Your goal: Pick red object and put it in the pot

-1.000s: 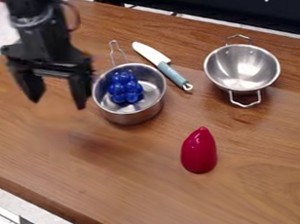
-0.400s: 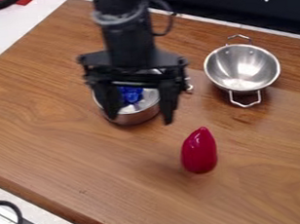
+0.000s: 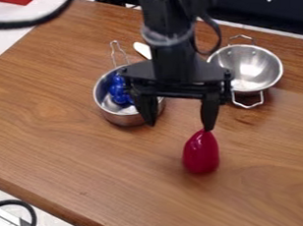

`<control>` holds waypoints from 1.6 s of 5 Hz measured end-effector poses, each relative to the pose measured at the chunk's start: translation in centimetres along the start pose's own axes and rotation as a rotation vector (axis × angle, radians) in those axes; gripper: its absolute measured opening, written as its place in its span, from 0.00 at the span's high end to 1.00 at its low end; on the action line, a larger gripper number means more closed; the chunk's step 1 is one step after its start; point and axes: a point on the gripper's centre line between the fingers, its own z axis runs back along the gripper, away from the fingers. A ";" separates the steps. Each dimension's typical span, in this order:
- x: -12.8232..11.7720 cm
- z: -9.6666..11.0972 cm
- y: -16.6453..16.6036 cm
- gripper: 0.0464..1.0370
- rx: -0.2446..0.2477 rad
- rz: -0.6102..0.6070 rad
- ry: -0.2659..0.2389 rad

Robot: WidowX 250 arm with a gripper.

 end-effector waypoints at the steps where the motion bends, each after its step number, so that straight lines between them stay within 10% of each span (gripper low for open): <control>1: 0.6 -1.2 0.3 0.04 0.034 0.024 -0.013; 6: 0.9 -4.9 1.2 0.04 0.045 0.063 0.029; 8: 0.7 -5.8 1.5 0.32 0.041 0.071 0.017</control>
